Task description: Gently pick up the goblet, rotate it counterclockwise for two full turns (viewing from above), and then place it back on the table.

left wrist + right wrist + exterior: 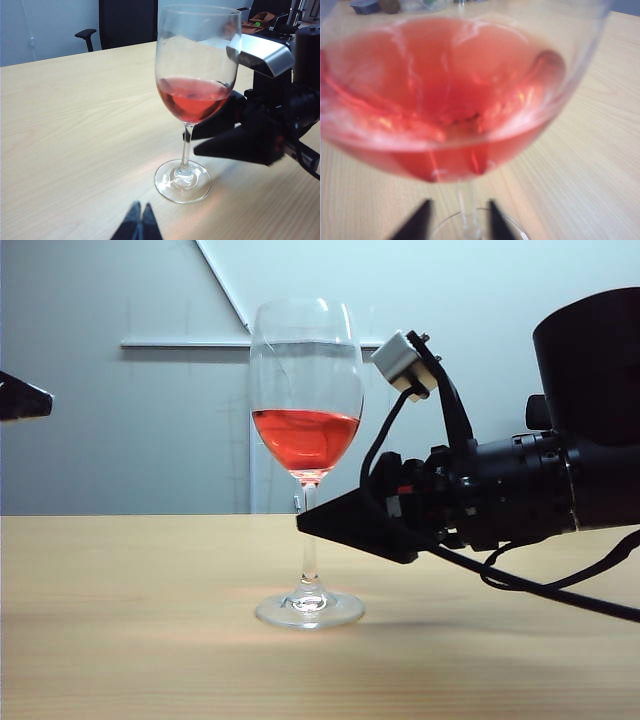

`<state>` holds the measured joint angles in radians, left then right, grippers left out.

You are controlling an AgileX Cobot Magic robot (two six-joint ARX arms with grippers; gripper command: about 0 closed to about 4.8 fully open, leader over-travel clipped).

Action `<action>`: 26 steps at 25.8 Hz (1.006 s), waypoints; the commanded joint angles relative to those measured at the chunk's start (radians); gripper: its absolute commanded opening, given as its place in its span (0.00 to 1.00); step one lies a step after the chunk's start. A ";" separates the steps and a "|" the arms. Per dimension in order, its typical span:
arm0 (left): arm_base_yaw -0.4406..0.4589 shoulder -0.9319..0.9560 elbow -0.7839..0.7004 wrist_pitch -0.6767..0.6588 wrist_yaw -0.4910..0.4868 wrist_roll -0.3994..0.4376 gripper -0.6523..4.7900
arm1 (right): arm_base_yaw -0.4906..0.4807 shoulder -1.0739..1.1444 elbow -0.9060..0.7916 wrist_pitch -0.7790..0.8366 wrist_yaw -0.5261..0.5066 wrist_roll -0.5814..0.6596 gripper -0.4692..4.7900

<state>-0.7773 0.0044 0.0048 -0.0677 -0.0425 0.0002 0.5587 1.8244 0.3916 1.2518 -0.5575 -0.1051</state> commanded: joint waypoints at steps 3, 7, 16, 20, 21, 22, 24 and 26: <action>-0.001 0.002 0.004 0.009 0.002 0.000 0.11 | 0.002 -0.005 -0.026 0.077 0.025 0.027 0.62; -0.001 0.002 0.004 0.009 0.001 0.000 0.11 | 0.002 -0.005 -0.061 0.130 0.043 0.027 0.66; 0.023 0.002 0.004 0.009 0.002 0.000 0.11 | -0.001 -0.049 -0.126 0.146 0.092 0.060 0.70; 0.080 0.002 0.004 0.009 0.002 0.000 0.11 | -0.004 -0.113 -0.172 0.146 0.190 0.060 0.69; 0.111 0.002 0.004 0.009 0.002 0.000 0.11 | -0.004 -0.140 -0.189 0.143 0.229 0.060 0.67; 0.131 0.002 0.004 0.009 0.002 0.000 0.11 | -0.004 -0.156 -0.201 0.142 0.249 0.060 0.66; 0.210 0.002 0.004 0.009 0.002 0.000 0.11 | -0.004 -0.193 -0.230 0.142 0.277 0.060 0.54; 0.269 0.002 0.004 0.009 0.002 0.000 0.11 | -0.004 -0.217 -0.250 0.142 0.298 0.060 0.40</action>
<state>-0.5438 0.0036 0.0048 -0.0677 -0.0425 -0.0002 0.5526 1.6222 0.1482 1.3712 -0.2817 -0.0460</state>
